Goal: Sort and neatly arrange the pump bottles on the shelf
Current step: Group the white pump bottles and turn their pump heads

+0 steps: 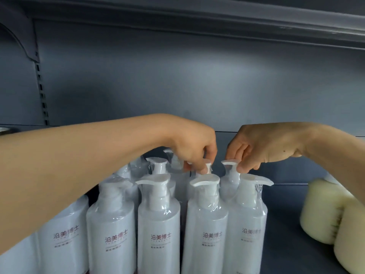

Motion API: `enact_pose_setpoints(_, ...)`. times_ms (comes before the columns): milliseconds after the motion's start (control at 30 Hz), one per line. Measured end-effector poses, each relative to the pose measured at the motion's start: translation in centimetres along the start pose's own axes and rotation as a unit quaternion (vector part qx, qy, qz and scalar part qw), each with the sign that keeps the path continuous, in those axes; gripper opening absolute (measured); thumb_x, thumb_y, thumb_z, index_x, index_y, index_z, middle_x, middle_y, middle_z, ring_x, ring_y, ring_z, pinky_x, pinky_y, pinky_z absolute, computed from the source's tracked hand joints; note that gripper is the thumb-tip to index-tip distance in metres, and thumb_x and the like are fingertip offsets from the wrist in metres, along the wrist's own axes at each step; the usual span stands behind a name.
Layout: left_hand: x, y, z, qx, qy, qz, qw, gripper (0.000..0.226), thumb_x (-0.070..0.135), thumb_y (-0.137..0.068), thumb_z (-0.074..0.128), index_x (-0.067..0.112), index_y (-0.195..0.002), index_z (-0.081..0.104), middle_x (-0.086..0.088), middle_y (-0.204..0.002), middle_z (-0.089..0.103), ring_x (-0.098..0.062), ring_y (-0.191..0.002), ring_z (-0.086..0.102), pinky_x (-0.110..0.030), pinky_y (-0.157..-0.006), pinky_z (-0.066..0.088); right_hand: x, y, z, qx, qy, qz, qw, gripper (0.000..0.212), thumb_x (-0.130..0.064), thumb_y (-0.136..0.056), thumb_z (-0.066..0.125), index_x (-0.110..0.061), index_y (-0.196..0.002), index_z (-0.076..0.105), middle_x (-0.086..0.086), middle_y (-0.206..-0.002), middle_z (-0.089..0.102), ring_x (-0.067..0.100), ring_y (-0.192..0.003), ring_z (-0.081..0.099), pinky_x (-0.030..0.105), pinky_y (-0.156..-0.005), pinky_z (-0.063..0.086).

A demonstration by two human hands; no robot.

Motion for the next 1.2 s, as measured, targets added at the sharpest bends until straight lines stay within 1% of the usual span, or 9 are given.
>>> enact_pose_setpoints(100, 0.3, -0.1, -0.2, -0.01, -0.003, 0.027, 1.0, 0.014, 0.011, -0.081, 0.07, 0.016, -0.095, 0.071, 0.002, -0.078, 0.07, -0.005, -0.059, 0.059, -0.013, -0.055, 0.045, 0.3, -0.1, 0.1, 0.005, -0.015, -0.004, 1.0, 0.012, -0.015, -0.08, 0.069, -0.02, -0.091, 0.073, 0.0, -0.087, 0.075, 0.017, -0.082, 0.071, 0.021, -0.07, 0.05)
enact_pose_setpoints(233, 0.5, 0.1, -0.2, -0.019, -0.001, 0.037, 0.999, 0.024, 0.007, -0.08, 0.071, 0.02, -0.1, 0.07, 0.011, -0.077, 0.066, 0.005, -0.056, 0.054, -0.005, -0.054, 0.041, 0.6, -0.3, 0.2, 0.009, -0.027, -0.003, 1.0, 0.012, -0.017, -0.081, 0.068, -0.02, -0.092, 0.072, 0.003, -0.087, 0.075, 0.016, -0.079, 0.072, 0.026, -0.078, 0.052)
enact_pose_setpoints(333, -0.1, 0.4, -0.8, -0.014, 0.048, -0.014, 0.999, 0.034, 0.032, -0.079, 0.074, 0.025, -0.111, 0.066, 0.012, -0.093, 0.068, 0.008, -0.065, 0.061, -0.007, -0.062, 0.047, 0.6, -0.2, 0.2, 0.008, -0.035, -0.009, 0.999, 0.01, -0.016, -0.082, 0.067, -0.02, -0.09, 0.072, 0.004, -0.088, 0.075, 0.015, -0.078, 0.071, 0.022, -0.073, 0.051)
enact_pose_setpoints(400, -0.5, 0.3, -1.0, -0.007, 0.053, -0.07, 0.996, 0.042, 0.054, -0.078, 0.065, 0.019, -0.101, 0.068, 0.005, -0.091, 0.071, -0.005, -0.071, 0.067, -0.019, -0.065, 0.052, 0.5, -0.1, 0.3, 0.01, -0.037, -0.014, 0.999, 0.009, -0.016, -0.082, 0.067, -0.02, -0.089, 0.072, 0.005, -0.087, 0.075, 0.015, -0.077, 0.071, 0.021, -0.072, 0.051)
enact_pose_setpoints(467, -0.5, 0.0, -0.6, -0.025, 0.03, -0.1, 0.994, 0.048, 0.058, -0.082, 0.057, 0.012, -0.087, 0.066, 0.0, -0.077, 0.071, -0.011, -0.061, 0.066, -0.022, -0.061, 0.052, 0.6, -0.1, 0.3, 0.012, -0.036, -0.015, 0.999, 0.009, -0.016, -0.083, 0.066, -0.019, -0.089, 0.072, 0.006, -0.087, 0.075, 0.014, -0.075, 0.07, 0.022, -0.073, 0.052)
enact_pose_setpoints(700, -0.3, -0.1, -0.4, -0.034, 0.039, -0.081, 0.995, 0.01, 0.021, -0.084, 0.069, 0.016, -0.093, 0.07, 0.009, -0.07, 0.065, -0.001, -0.053, 0.059, -0.012, -0.053, 0.047, 0.8, -0.3, 0.3, 0.007, -0.043, -0.029, 0.999, 0.011, -0.017, -0.081, 0.067, -0.02, -0.089, 0.073, 0.005, -0.086, 0.075, 0.015, -0.077, 0.07, 0.023, -0.073, 0.051)
enact_pose_setpoints(900, -0.2, -0.2, -0.4, -0.03, 0.047, -0.052, 0.997, 0.016, 0.014, -0.08, 0.072, 0.021, -0.095, 0.071, 0.008, -0.069, 0.061, -0.01, -0.065, 0.058, -0.01, -0.052, 0.043, 1.0, -0.6, 0.2, 0.004, -0.034, -0.045, 0.998, 0.01, -0.02, -0.081, 0.068, -0.018, -0.089, 0.073, 0.005, -0.085, 0.074, 0.017, -0.079, 0.071, 0.031, -0.081, 0.056)
enact_pose_setpoints(1033, 0.0, -0.2, -0.4, -0.03, 0.046, -0.049, 0.997, 0.02, 0.011, -0.08, 0.072, 0.024, -0.095, 0.071, 0.005, -0.071, 0.062, -0.011, -0.064, 0.056, -0.011, -0.053, 0.043, 1.0, -0.6, 0.2, 0.008, -0.042, -0.045, 0.998, 0.008, -0.019, -0.081, 0.068, -0.017, -0.087, 0.073, 0.006, -0.082, 0.074, 0.016, -0.076, 0.071, 0.025, -0.075, 0.053)
enact_pose_setpoints(1200, -0.3, 0.1, -0.2, -0.03, 0.06, -0.067, 0.996, 0.043, 0.01, -0.079, 0.074, 0.026, -0.115, 0.057, 0.005, -0.093, 0.069, -0.024, -0.084, 0.068, -0.029, -0.071, 0.052, 0.8, -0.4, 0.5, 0.029, -0.049, -0.048, 0.997, 0.007, -0.02, -0.082, 0.067, -0.019, -0.085, 0.073, 0.004, -0.083, 0.075, 0.01, -0.07, 0.071, 0.024, -0.079, 0.055)
Point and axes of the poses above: each hand's wrist, its own y-axis away from the middle knuckle, its own z-axis out of the palm, x = y × z, the point moved 5 cm from there along -y, towards the middle knuckle
